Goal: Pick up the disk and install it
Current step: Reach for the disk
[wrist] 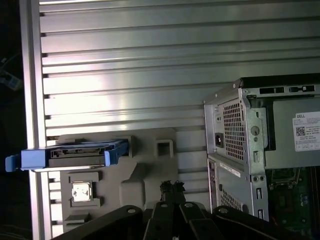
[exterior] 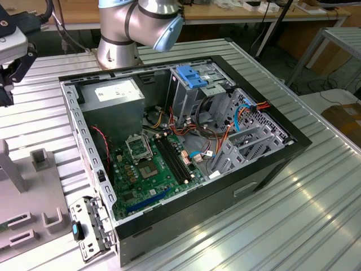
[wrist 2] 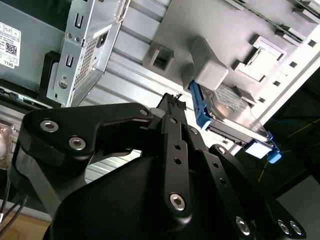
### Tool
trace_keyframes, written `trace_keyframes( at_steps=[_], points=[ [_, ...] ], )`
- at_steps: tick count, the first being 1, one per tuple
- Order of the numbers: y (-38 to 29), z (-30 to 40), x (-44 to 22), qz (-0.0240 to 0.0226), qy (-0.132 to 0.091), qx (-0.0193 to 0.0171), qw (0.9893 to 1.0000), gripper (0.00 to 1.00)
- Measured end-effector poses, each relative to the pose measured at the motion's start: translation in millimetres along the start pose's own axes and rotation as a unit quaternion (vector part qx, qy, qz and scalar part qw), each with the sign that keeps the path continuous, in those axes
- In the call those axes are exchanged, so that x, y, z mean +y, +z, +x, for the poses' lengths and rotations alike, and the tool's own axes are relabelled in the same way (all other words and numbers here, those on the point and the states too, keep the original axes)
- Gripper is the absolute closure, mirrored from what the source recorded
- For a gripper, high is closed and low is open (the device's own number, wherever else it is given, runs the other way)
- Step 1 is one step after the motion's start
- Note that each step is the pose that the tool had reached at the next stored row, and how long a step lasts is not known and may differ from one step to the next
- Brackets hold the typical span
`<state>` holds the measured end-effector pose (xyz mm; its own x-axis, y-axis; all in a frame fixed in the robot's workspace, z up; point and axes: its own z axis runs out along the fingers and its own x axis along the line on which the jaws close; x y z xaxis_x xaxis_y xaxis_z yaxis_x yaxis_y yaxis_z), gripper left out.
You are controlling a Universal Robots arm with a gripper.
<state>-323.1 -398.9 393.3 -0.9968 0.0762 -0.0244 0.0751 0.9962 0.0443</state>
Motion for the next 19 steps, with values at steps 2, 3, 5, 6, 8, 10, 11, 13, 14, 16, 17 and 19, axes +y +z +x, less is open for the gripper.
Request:
trace_keyframes(
  at_steps=[2, 3, 5, 6, 8, 10, 11, 13, 14, 16, 17, 19],
  points=[
    [0.0, 2.5, 0.1, 0.0, 0.0, 0.0, 1.0, 0.89],
    [0.0, 4.1, 1.0, -0.0001, 0.0, -0.0001, 1.0, 0.89],
    [0.1, 7.3, 4.7, -0.0001, 0.0, -0.0001, 1.0, 0.89],
    [0.1, 9.0, 5.7, 0.0, 0.0, 0.0, 1.0, 0.89],
    [0.1, 11.2, 6.1, 0.0, 0.0, 0.0, 1.0, 0.89],
    [0.0, 15.4, 6.5, 0.0, 0.0, 0.0, 1.0, 0.89],
    [0.0, 16.4, 6.5, 0.0, 0.0, 0.0, 1.0, 0.89],
    [-0.1, 18.3, 6.6, -0.0001, 0.0, 0.0, 1.0, 0.89],
    [-0.1, 19.3, 6.6, 0.0, 0.0, 0.0, 1.0, 0.89],
    [-0.1, 21.4, 6.7, 0.0, 0.0, 0.0, 1.0, 0.89],
    [-0.2, 22.5, 6.8, 0.0, 0.0, 0.0, 1.0, 0.89],
    [-0.2, 24.9, 6.8, 0.0, 0.0, 0.0, 1.0, 0.89]
  ],
)
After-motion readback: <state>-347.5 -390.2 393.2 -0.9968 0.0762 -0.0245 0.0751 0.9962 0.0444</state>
